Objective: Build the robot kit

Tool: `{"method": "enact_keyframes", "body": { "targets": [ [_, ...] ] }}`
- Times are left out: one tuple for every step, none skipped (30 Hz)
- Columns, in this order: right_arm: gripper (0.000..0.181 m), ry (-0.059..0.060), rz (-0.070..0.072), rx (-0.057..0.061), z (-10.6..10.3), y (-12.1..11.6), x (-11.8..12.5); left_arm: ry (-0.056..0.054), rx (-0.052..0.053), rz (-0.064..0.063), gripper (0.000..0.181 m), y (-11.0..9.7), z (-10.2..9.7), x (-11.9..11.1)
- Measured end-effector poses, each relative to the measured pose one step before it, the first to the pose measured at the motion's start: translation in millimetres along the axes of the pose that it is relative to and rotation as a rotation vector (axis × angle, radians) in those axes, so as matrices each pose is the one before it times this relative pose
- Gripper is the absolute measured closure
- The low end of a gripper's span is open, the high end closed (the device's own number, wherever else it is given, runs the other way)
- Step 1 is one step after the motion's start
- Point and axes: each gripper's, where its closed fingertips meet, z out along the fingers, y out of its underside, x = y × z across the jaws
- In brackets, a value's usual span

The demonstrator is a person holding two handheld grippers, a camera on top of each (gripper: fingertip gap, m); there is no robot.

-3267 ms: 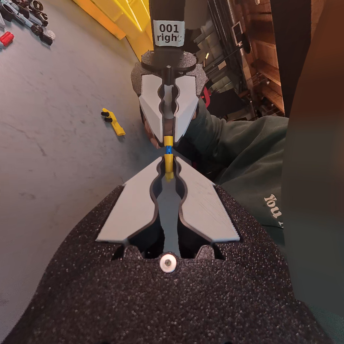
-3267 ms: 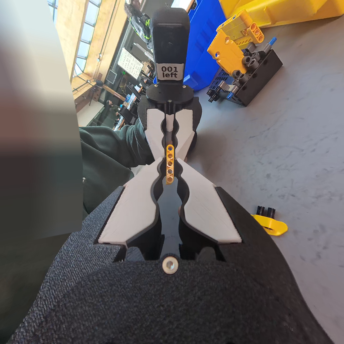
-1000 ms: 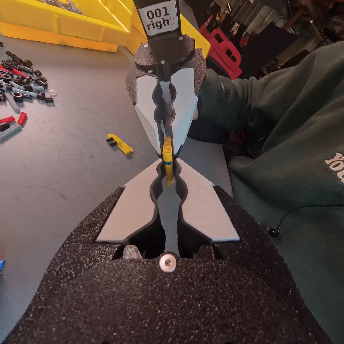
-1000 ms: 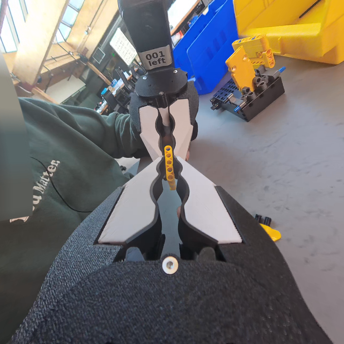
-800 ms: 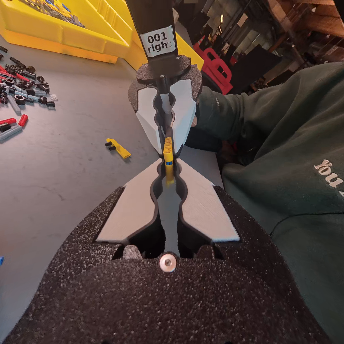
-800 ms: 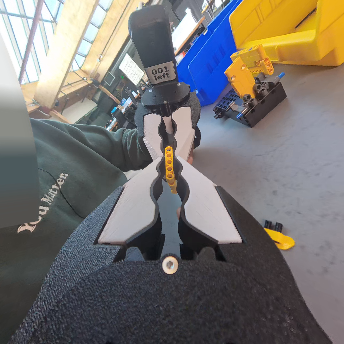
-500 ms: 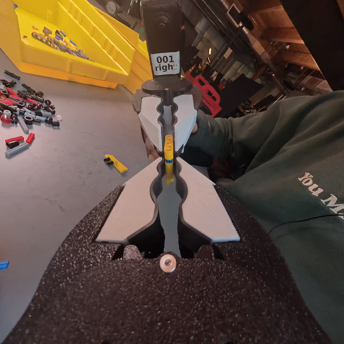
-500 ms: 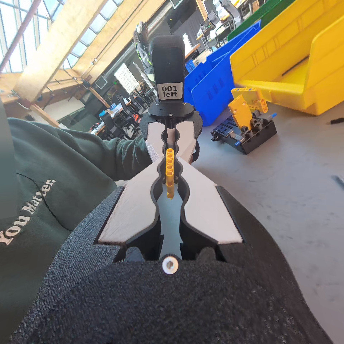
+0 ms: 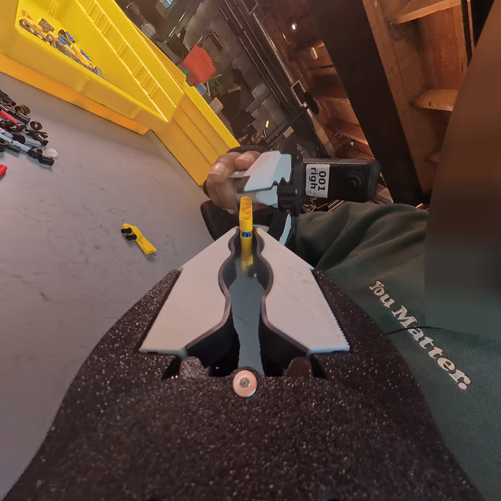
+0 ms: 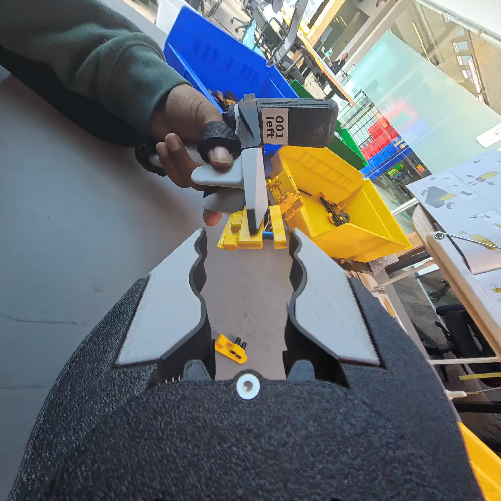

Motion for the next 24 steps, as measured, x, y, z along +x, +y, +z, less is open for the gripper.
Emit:
{"method": "enact_keyframes", "body": {
  "targets": [
    [0.124, 0.0128, 0.0008, -0.0097, 2.29, 1.91, 0.85, 0.0041, 0.0056, -0.013, 0.176, -0.48, 0.4, 0.03],
    [0.129, 0.0237, -0.0133, -0.006, 1.08, 1.1, 2.66, -0.0017, 0.004, -0.0112, 0.175, -0.1, -0.05, -1.15],
    [0.129, 0.0031, 0.009, 0.0002, 0.92, 0.14, 0.44, 0.0014, 0.0088, -0.013, 0.176, -0.65, -0.59, -0.8],
    [0.13, 0.0028, 0.0176, 0.0066, 0.57, -0.68, 0.54, 0.0053, 0.0092, -0.0156, 0.176, -0.66, -0.71, -0.11],
    [0.131, 0.0058, -0.0008, 0.0028, 0.4, -0.24, 0.12, 0.0057, 0.0085, -0.0169, 0.176, -0.05, -0.39, -0.22],
    [0.132, 0.0003, 0.0021, 0.0034, 0.06, -0.83, -0.49, 0.0091, 0.007, -0.0189, 0.176, 0.39, -0.05, 0.19],
    [0.136, -0.0065, 0.0216, 0.0112, -0.43, -1.9, -0.26, 0.0127, 0.0051, -0.0215, 0.176, 0.92, -0.15, 0.33],
    [0.139, -0.0128, 0.0161, 0.0064, -0.36, -1.18, -1.17, 0.0079, 0.0047, -0.0213, 0.176, 0.7, -0.03, -0.32],
    [0.14, 0.0035, -0.0073, -0.0075, 0.58, 1.06, -0.09, -0.0016, 0.0043, -0.0125, 0.176, 0.35, -0.26, -1.41],
    [0.145, 0.0076, -0.0106, -0.0083, 0.73, 1.58, 0.16, -0.0086, -0.0006, -0.0025, 0.177, 0.68, -0.18, -1.94],
    [0.145, -0.0049, 0.0091, -0.0055, 0.43, 1.33, -0.51, -0.0045, -0.0039, -0.0016, 0.177, 1.0, -0.17, -1.08],
    [0.145, -0.0054, 0.0256, 0.0072, -0.25, -0.58, -0.09, 0.0045, 0.0004, -0.0054, 0.176, 0.36, 0.09, 0.07],
    [0.145, -0.0131, 0.0137, 0.002, -0.17, 0.96, -1.25, -0.0026, -0.0057, 0.0002, 0.177, 1.05, 0.26, -0.42],
    [0.144, -0.0167, 0.0112, -0.0058, 0.5, 2.21, -1.4, -0.0111, -0.01, 0.0058, 0.177, 1.52, 0.07, -1.74],
    [0.144, -0.0215, 0.0207, -0.005, 0.46, 1.6, -1.68, -0.0049, -0.0074, 0.001, 0.176, 1.33, -0.1, -1.44],
    [0.144, -0.0142, 0.0181, -0.003, 0.33, 0.9, -0.59, -0.0008, -0.0025, -0.0006, 0.176, 0.52, 0.07, -0.7],
    [0.143, 0.0025, 0.0018, 0.0071, -0.08, -0.34, 0.79, -0.0014, 0.0008, 0.004, 0.176, -0.51, 0.14, -0.02],
    [0.143, 0.0123, -0.0053, 0.0091, -0.08, -0.43, 1.43, -0.0066, -0.0008, 0.0133, 0.176, -1.05, -0.02, 0.02],
    [0.142, 0.0104, -0.0011, 0.0006, 0.48, 1.01, 1.4, -0.0142, -0.0036, 0.0171, 0.176, -0.95, -0.11, -0.9],
    [0.142, 0.0014, 0.0083, -0.0025, 0.41, 1.82, 1.05, -0.0144, -0.0039, 0.0098, 0.176, -0.5, 0.2, -1.5],
    [0.141, -0.0091, 0.0156, 0.0003, -0.2, 1.34, 0.42, -0.0113, -0.0041, 0.0039, 0.176, 0.23, 0.36, -1.27],
    [0.141, -0.0148, 0.0186, -0.0092, 0.04, 2.65, -0.56, -0.0202, -0.0096, 0.0138, 0.176, 0.99, 0.41, -1.98],
    [0.141, -0.0128, 0.0025, -0.0107, -0.03, 2.89, -1.0, -0.0266, -0.0156, 0.025, 0.176, 1.68, 0.65, -1.73],
    [0.142, -0.0077, -0.0094, -0.0094, -0.22, 1.86, -1.11, -0.0237, -0.0151, 0.0242, 0.175, 1.62, 0.96, -1.13]
  ]
}}
